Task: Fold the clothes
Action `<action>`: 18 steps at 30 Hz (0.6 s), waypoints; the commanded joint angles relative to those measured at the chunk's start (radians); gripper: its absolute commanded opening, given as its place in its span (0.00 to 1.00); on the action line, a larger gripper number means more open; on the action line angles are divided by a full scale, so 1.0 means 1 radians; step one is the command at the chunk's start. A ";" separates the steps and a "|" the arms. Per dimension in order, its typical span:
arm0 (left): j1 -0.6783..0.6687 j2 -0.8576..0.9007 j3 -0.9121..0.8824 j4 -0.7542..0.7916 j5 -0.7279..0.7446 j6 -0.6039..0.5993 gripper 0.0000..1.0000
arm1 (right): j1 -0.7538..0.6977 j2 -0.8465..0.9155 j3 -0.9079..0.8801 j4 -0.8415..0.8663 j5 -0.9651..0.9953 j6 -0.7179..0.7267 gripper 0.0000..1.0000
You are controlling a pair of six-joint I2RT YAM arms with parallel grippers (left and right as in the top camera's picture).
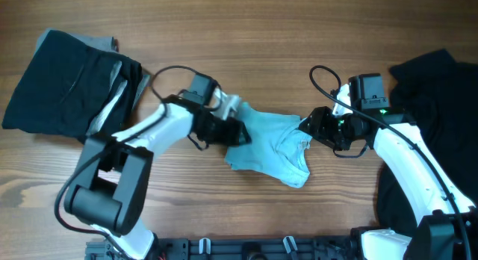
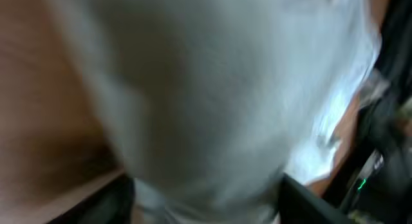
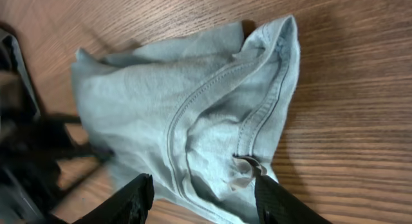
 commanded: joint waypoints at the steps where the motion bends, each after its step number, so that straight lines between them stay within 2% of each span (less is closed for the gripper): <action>1: 0.166 0.005 0.000 0.090 0.161 -0.132 0.73 | -0.001 -0.013 0.018 0.002 -0.031 -0.071 0.55; 3: 0.207 0.005 -0.001 0.073 0.187 -0.130 0.82 | -0.001 -0.013 0.018 0.001 -0.031 -0.096 0.55; 7: 0.191 0.010 -0.026 0.051 0.172 -0.114 0.89 | -0.001 -0.013 0.017 0.001 -0.031 -0.108 0.56; 10: 0.140 0.037 -0.033 0.049 0.172 -0.114 0.90 | -0.001 -0.013 0.016 -0.002 -0.031 -0.190 0.44; 11: 0.128 0.042 -0.033 0.045 0.172 -0.119 0.81 | -0.001 -0.013 0.012 -0.003 -0.030 -0.212 0.41; 12: 0.120 0.042 -0.033 0.036 0.177 -0.118 0.62 | -0.001 -0.013 0.010 -0.007 -0.030 -0.229 0.32; 13: 0.117 0.038 -0.032 0.019 0.182 -0.121 0.28 | -0.001 -0.011 0.006 -0.013 -0.018 -0.230 0.28; 14: 0.124 0.031 -0.028 -0.002 0.188 -0.121 0.04 | -0.001 -0.010 0.004 -0.016 -0.009 -0.226 0.23; 18: 0.164 -0.035 0.051 -0.148 0.186 -0.079 0.04 | -0.001 -0.009 0.004 -0.015 -0.008 -0.217 0.10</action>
